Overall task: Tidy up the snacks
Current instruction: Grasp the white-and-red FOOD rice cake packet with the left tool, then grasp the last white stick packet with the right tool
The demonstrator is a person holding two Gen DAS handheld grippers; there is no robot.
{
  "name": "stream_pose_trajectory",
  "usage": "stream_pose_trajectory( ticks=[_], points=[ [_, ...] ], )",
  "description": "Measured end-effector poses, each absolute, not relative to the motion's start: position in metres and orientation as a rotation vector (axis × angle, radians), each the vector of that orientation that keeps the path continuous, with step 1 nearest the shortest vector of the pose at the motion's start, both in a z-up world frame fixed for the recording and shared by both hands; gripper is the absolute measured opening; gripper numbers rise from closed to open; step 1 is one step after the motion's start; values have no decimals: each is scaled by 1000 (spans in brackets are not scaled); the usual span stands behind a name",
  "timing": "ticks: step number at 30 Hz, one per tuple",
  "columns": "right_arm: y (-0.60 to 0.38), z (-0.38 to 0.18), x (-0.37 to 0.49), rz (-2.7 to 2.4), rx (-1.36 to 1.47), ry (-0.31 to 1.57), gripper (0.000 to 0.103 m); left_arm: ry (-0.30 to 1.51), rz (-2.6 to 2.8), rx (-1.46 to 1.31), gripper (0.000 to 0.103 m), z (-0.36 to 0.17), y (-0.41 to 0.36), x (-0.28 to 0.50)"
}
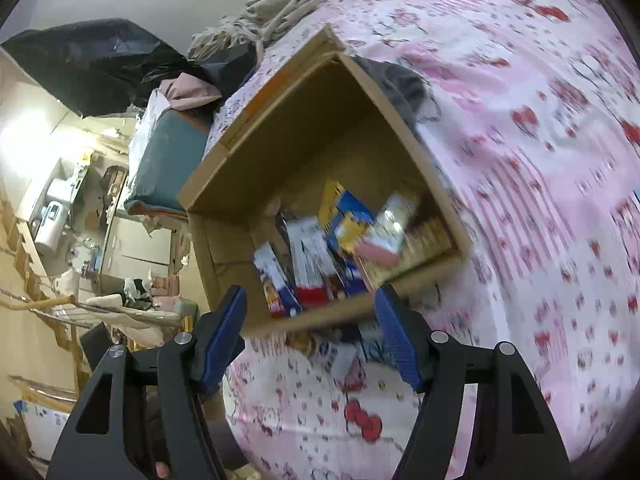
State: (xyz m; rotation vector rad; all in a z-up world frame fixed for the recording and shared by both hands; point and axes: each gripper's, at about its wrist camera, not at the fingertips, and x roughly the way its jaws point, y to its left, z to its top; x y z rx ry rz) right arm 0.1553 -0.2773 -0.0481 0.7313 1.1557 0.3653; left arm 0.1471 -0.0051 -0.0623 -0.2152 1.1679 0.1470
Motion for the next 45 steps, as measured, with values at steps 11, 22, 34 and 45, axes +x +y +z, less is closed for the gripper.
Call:
stream_pose_trajectory(
  ticks=[11,22,34,45],
  points=[
    [-305,-72,129,322,924,1238,70,1228,387,-333,78,-125,-23,135],
    [-292,-74,144,335,901,1267,70,1274,449,-467,78,-167,-11,160],
    [-288,-93,145,278,884,1318,70,1473,301,-247,27,-161,-20,147],
    [-257,-124,146,284,794,1439,70,1460,102,-92,27,-93,14,112]
  ],
)
